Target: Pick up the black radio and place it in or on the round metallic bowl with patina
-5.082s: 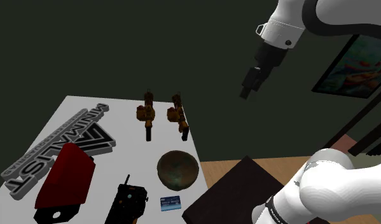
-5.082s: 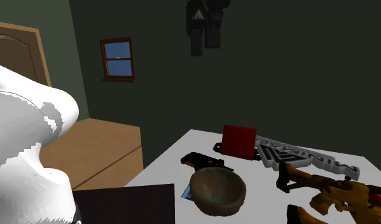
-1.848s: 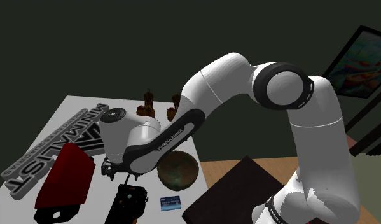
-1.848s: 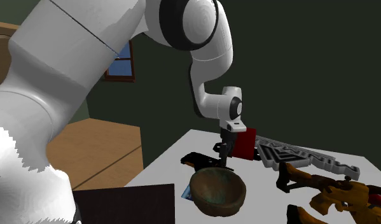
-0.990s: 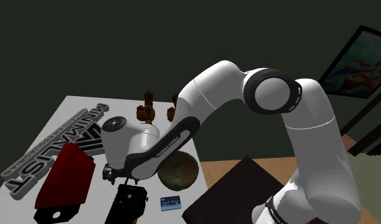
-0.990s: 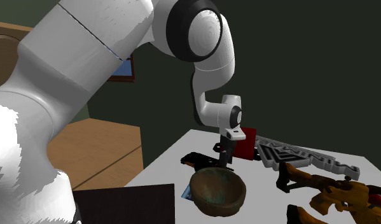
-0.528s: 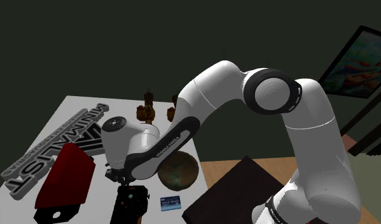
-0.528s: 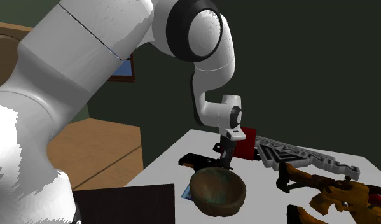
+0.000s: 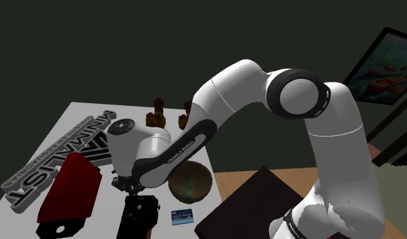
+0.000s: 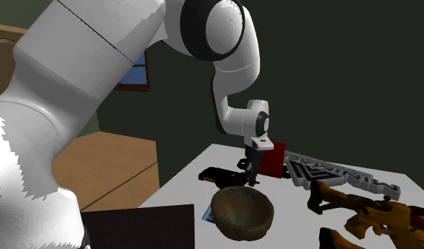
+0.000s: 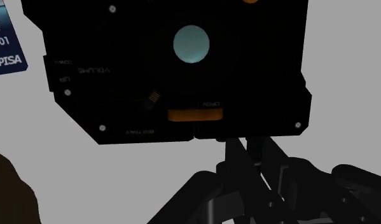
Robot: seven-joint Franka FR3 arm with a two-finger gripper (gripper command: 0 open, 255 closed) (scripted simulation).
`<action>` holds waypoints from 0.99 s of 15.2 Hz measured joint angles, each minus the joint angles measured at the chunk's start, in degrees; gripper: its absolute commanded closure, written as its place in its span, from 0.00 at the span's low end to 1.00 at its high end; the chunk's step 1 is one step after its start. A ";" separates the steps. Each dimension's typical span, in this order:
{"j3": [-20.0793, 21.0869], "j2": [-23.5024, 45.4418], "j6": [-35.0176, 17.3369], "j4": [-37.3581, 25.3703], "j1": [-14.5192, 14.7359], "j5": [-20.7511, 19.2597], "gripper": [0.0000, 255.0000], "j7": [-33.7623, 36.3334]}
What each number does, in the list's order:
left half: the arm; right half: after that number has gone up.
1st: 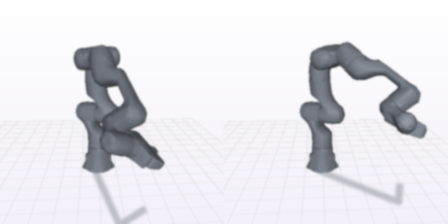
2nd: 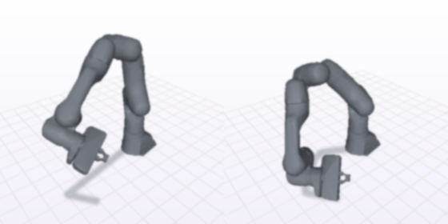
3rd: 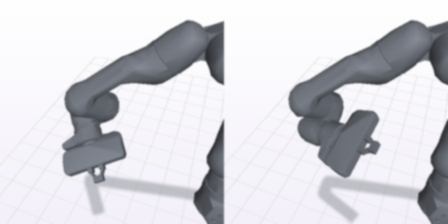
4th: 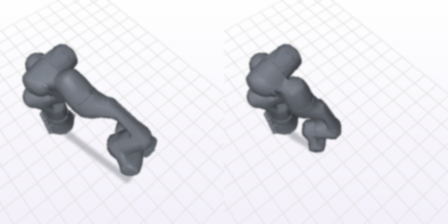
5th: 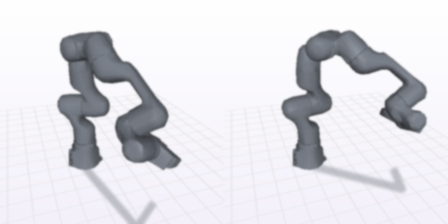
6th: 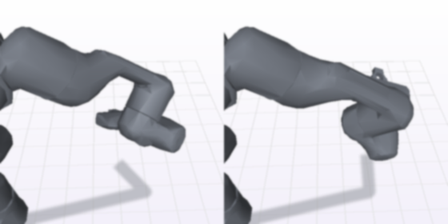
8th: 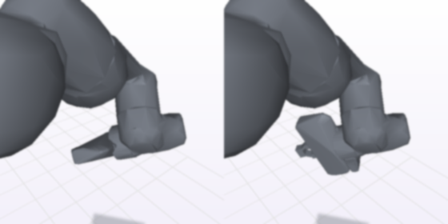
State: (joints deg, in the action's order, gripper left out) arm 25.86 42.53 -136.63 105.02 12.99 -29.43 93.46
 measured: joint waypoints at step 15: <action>4.17 -8.52 6.67 1.47 -3.12 4.79 1.00 -3.09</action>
State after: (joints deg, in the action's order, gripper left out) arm 30.03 34.00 -129.95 106.49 9.87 -24.64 90.37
